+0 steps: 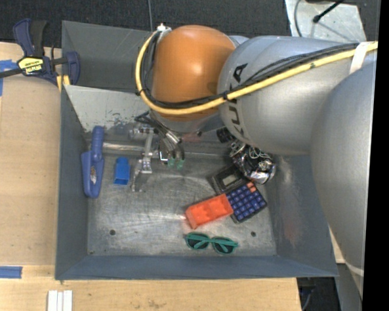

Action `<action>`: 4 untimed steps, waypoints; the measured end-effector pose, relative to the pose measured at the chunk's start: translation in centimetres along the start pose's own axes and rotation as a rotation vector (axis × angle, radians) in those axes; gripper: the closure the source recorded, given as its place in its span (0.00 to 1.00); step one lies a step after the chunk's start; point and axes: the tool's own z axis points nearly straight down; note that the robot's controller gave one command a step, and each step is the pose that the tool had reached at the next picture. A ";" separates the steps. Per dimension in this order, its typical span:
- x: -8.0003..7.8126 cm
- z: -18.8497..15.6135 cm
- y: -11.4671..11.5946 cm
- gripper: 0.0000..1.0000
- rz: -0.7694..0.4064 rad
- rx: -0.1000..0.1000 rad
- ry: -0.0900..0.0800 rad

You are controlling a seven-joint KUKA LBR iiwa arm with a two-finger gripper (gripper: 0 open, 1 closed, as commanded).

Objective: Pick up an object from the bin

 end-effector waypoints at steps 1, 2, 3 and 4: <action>-0.2 -0.5 -0.1 0.00 0.002 -0.002 -0.008; 0.1 4.2 -0.7 0.00 0.005 -0.004 -0.015; 4.4 8.5 -1.4 0.00 -0.113 0.000 -0.008; 4.8 10.4 -2.7 0.00 -0.249 0.000 -0.004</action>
Offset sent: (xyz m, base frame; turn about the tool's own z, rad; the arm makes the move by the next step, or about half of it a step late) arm -0.0088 -0.0161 -0.1050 0.0101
